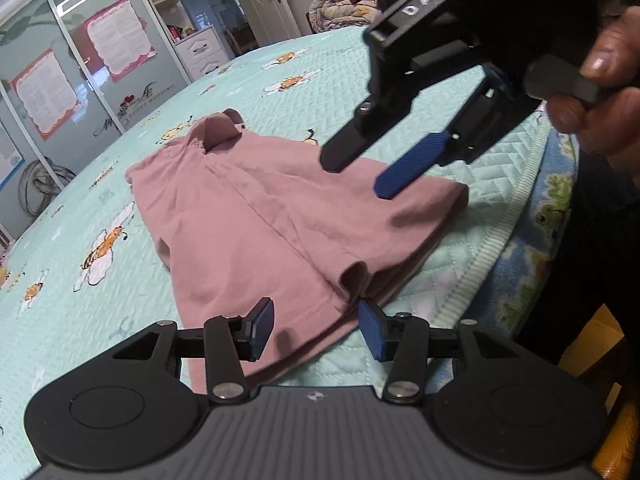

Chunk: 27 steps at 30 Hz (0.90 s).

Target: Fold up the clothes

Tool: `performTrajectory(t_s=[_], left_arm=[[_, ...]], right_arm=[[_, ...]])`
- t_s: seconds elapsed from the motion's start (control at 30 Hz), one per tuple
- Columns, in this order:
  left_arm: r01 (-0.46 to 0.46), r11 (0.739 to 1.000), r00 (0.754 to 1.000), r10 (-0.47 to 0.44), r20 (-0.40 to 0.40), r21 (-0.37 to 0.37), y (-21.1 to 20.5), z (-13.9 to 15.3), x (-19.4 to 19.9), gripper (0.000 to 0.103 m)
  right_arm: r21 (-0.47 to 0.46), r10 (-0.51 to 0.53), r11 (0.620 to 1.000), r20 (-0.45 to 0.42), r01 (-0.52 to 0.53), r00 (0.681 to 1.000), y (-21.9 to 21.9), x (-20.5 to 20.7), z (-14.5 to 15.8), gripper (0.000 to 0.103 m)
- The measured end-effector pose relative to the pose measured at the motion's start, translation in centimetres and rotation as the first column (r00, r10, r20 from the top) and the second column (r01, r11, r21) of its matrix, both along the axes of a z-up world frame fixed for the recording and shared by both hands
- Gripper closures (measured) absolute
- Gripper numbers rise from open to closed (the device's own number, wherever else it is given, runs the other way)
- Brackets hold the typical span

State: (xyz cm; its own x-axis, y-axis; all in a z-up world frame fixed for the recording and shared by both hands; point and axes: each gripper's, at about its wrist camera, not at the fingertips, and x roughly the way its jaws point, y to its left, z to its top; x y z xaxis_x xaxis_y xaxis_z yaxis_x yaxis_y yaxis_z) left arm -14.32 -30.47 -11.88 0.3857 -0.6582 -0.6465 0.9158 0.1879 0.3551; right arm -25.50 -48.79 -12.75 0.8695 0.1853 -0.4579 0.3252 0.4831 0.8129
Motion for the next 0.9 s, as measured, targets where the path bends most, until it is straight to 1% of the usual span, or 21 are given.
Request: performTrajectory(t_s=[0.2,0.3,0.37,0.4,0.43,0.47,0.5,0.53,0.57,0.6,0.73,0.77,0.83,0.9], left_arm=[[-0.01,1.0,1.0,0.01,-0.001,-0.007,-0.2,0.6,0.3,0.052],[-0.009,1.0,1.0,0.009,0.001,-0.006,-0.3,0.8,0.2,0.052],[-0.013,1.0,1.0,0.013,-0.004,-0.01,-0.3,1.0,0.2,0.052],[-0.014,1.0,1.0,0.014,-0.005,-0.013,-0.3,1.1,0.2,0.052],[-0.014,1.0,1.0,0.013,-0.005,-0.014,-0.2,1.1,0.2,0.052],[-0.012,1.0,1.0,0.012,-0.003,-0.013,-0.2,1.1,0.2,0.052],[-0.01,1.0,1.0,0.01,-0.001,-0.012,-0.2,1.1,0.2,0.052],[-0.008,1.0,1.0,0.008,-0.001,-0.009,-0.1,1.0,0.2,0.052],[-0.004,1.0,1.0,0.004,-0.001,-0.006,0.0,0.9,0.1,0.052],[-0.002,1.0,1.0,0.002,-0.002,-0.004,0.2,0.9,0.1,0.052],[-0.013,1.0,1.0,0.013,-0.017,0.004,1.4,0.6,0.1,0.052],[-0.019,1.0,1.0,0.019,-0.023,0.006,1.8,0.5,0.1,0.052],[-0.031,0.999,0.999,0.031,-0.028,0.009,2.2,0.4,0.4,0.052],[-0.046,0.999,0.999,0.046,-0.03,0.009,2.7,0.3,0.6,0.052]], right_arm=[[0.019,-0.007,1.0,0.011,0.007,1.0,-0.1,-0.3,-0.3,0.053],[0.023,0.012,1.0,0.041,-0.013,0.999,0.2,-0.7,0.0,0.052],[-0.024,0.048,0.999,0.068,-0.047,0.997,1.0,-0.9,0.9,0.052],[-0.091,0.069,0.994,0.067,-0.062,0.995,1.8,-1.0,1.7,0.052],[-0.186,0.09,0.979,0.05,-0.079,0.995,2.8,-1.0,2.6,0.052],[-0.291,0.116,0.951,0.017,-0.106,0.993,4.0,-0.8,3.2,0.053],[-0.391,0.139,0.91,-0.02,-0.136,0.99,5.1,-0.6,3.9,0.053],[-0.462,0.162,0.871,-0.053,-0.168,0.985,6.2,-0.4,4.2,0.053],[-0.51,0.185,0.837,-0.078,-0.198,0.98,7.1,-0.1,4.3,0.053],[-0.54,0.206,0.811,-0.098,-0.226,0.974,7.8,0.2,4.2,0.054],[-0.639,0.203,0.72,-0.179,-0.271,0.963,9.9,1.5,3.5,0.063],[-0.658,0.198,0.7,-0.196,-0.279,0.96,10.3,1.9,3.2,0.066],[-0.69,0.172,0.667,-0.223,-0.279,0.96,10.8,2.6,2.6,0.07],[-0.726,0.146,0.627,-0.246,-0.282,0.958,11.2,3.2,2.0,0.076]])
